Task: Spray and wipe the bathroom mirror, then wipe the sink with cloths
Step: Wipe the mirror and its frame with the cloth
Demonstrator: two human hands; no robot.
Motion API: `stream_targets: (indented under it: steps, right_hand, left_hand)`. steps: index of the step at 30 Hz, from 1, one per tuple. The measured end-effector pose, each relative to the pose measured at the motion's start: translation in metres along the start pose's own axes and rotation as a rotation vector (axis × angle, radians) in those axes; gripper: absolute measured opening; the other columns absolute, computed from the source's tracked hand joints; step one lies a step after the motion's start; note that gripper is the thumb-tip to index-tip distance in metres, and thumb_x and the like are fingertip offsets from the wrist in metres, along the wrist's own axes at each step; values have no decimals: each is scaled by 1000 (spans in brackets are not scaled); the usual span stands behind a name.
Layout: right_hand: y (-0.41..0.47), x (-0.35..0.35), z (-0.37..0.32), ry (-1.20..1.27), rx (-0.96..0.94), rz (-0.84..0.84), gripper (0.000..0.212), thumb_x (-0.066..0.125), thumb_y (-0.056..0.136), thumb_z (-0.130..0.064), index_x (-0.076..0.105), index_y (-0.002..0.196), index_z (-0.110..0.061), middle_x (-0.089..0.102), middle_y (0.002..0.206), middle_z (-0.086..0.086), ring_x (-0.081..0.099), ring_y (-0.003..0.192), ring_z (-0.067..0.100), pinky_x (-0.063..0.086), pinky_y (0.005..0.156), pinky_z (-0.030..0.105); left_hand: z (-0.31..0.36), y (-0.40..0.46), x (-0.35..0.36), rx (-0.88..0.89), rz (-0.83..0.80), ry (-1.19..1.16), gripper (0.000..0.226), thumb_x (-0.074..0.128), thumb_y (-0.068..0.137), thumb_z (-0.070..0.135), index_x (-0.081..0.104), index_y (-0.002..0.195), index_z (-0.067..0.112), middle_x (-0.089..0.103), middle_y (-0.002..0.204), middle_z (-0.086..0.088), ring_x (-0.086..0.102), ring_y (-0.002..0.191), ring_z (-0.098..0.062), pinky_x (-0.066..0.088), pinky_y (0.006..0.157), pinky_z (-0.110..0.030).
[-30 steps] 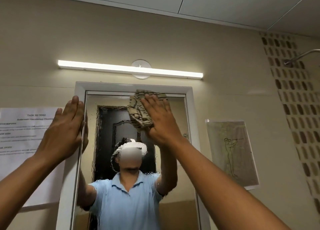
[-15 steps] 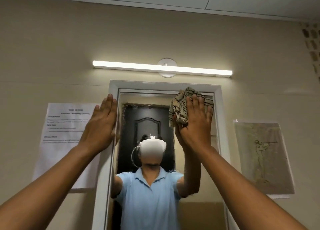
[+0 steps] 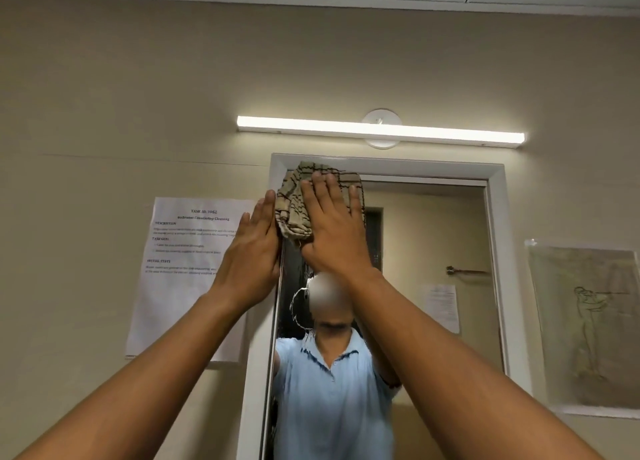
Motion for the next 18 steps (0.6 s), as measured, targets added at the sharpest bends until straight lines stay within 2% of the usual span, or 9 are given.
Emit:
stream_targets:
  steps: [3, 7, 11, 15, 18]
  right_hand:
    - [-2, 4, -5, 12, -35, 4, 90, 56, 87, -41, 5, 158, -19, 0, 166, 4, -10, 152, 20, -9, 121, 50]
    - [-19, 7, -7, 30, -109, 8, 84, 55, 89, -42, 12, 157, -18, 7, 165, 5, -4, 152, 21, -7, 121, 50]
    - [-42, 5, -2, 47, -209, -11, 78, 52, 91, -38, 15, 157, -17, 9, 165, 5, -2, 152, 20, -2, 122, 50]
    - [-50, -4, 25, -73, -316, -85, 83, 47, 84, -35, 12, 157, -19, 7, 165, 5, -3, 152, 20, -1, 122, 50]
    - [-58, -14, 57, -110, -268, -69, 82, 44, 83, -34, 13, 157, -21, 8, 165, 5, -1, 152, 21, -1, 122, 49]
  left_hand:
    - [0, -6, 4, -7, 16, -50, 72, 16, 92, 44, 2, 158, 18, -4, 166, -1, -4, 152, -15, 1, 123, -35]
    - [0, -22, 10, -21, 25, -71, 69, 20, 95, 40, 1, 158, 18, -6, 166, -1, -6, 152, -14, 2, 124, -37]
    - [2, -37, 12, -28, 13, -57, 72, 17, 95, 46, 0, 157, 16, -6, 166, -3, -6, 152, -14, 4, 124, -39]
    - [2, -42, 13, -25, -9, 43, 72, 17, 93, 39, -2, 157, 12, -7, 165, -7, -7, 152, -17, 5, 124, -43]
    - [2, -42, 14, -24, -25, 87, 74, 22, 89, 32, -4, 156, 12, -10, 165, -6, -10, 152, -15, 2, 124, -40]
Point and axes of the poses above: each hand's wrist, its own y-axis towards the middle knuckle, its own x-axis out of the palm, z = x × y, the point moved 1 cm from there along y, towards the middle knuckle
